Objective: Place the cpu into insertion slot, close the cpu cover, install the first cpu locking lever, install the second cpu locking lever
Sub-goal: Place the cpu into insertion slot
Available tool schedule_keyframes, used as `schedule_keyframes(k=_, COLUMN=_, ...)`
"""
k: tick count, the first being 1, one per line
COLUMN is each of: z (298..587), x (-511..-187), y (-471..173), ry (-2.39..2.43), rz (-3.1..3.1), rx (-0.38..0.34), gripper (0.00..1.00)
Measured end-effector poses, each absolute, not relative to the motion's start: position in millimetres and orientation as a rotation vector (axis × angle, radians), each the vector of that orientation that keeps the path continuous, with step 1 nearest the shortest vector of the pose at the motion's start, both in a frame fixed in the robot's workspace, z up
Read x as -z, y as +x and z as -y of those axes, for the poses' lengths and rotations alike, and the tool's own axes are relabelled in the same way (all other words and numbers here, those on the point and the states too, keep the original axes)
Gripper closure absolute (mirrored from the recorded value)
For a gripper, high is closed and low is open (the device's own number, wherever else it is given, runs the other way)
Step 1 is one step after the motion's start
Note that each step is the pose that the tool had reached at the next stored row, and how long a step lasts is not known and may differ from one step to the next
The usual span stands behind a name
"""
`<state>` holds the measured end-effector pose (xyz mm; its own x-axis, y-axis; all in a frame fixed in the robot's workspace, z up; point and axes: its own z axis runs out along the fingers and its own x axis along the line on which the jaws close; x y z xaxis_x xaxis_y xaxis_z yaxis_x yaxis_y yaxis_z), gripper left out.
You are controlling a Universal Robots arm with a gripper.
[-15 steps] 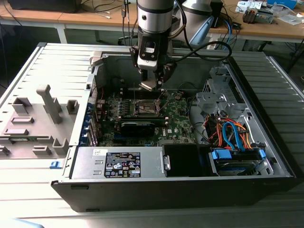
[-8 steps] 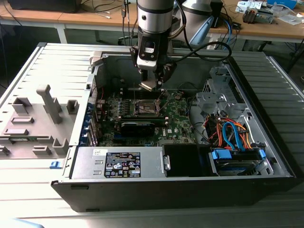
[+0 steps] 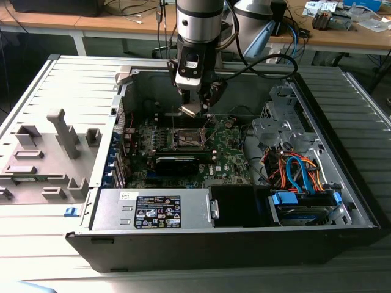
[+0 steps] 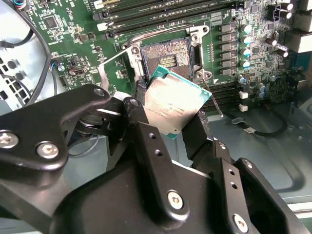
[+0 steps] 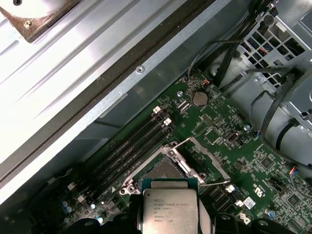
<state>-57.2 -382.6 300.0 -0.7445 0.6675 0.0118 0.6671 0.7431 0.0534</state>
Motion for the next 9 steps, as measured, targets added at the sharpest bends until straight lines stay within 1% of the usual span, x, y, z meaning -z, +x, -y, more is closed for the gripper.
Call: schedule_keyframes(k=9, z=382.5, x=-299.6, y=-57.2, ry=1.145, rz=-2.915, rx=-0.085, gripper=0.45)
